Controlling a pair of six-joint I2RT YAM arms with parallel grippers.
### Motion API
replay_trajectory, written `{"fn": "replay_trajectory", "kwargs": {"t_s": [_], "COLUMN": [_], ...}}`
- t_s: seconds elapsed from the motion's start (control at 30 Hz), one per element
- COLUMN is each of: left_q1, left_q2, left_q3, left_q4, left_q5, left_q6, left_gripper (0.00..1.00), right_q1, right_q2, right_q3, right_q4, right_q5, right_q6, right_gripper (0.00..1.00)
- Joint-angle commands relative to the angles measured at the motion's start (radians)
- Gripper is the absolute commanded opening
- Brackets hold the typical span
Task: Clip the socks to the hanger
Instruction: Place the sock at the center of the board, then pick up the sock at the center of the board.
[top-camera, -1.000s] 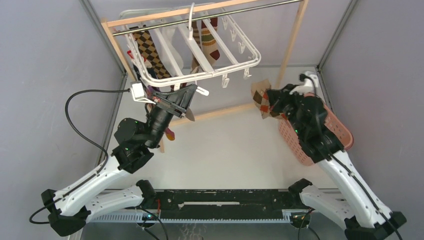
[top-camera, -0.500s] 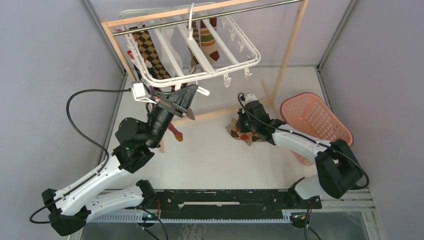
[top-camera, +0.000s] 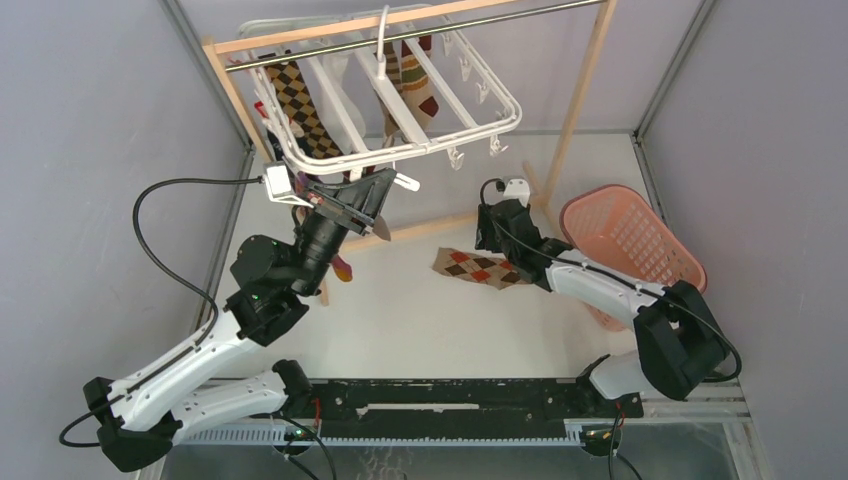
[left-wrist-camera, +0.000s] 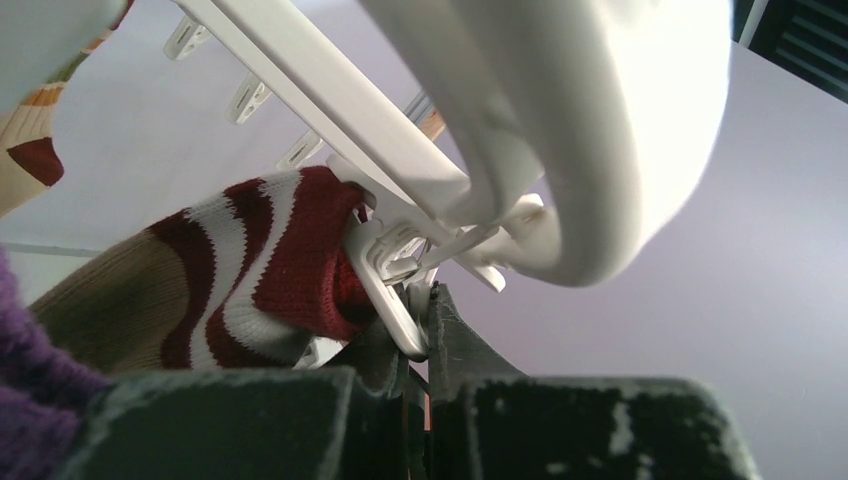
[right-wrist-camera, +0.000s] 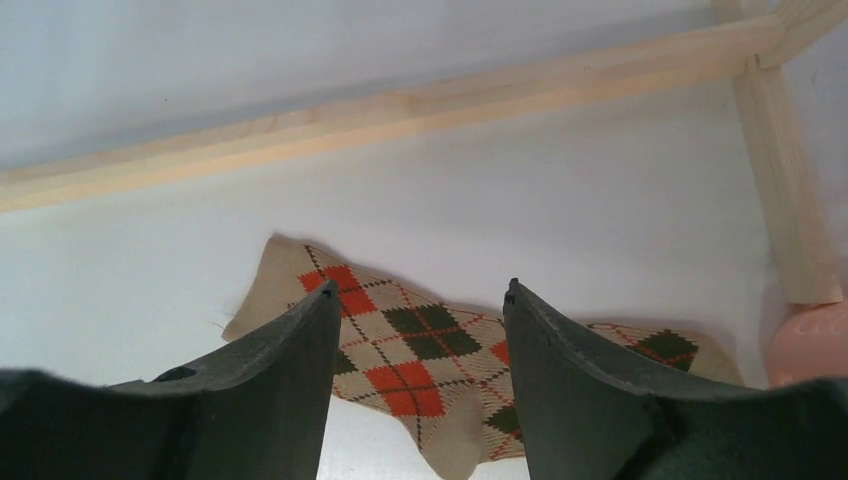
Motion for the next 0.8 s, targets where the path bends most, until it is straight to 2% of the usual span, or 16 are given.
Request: {"fn": "replay_trajectory", "kwargs": {"t_s": [0.0,0.13,0.37,0.77], "left_q1": [0.0,0.0,0.0,0.0], "left_q2": [0.004,0.002,-0.009,-0.03], "left_q3": [-0.017,-0.015,-0.018,-0.03], "left_q4": [-0.032,-0.039,-0.047,-0.058], "left_q5": [0.053,0.052,0.046,0.033], "left_q6": [0.022,0.025,0.028,0.036], "left_gripper": [0.0,0.0,0.0,0.0], "right_q1": [0.008,0.041,0.093,0.137], "right_q2": [0.026,0.108,0.259,0.375], "right_q3": [0.014,0.052,0.134,0.208], "right_q4": [0.053,0.055,0.056,0.012], "right_q5": [0.017,-0.023,-0.062,-0.01], "right_q6": [0.032,0.052,0.044,0.04], "right_gripper": [0.66,0.68,0.78,0.79]}}
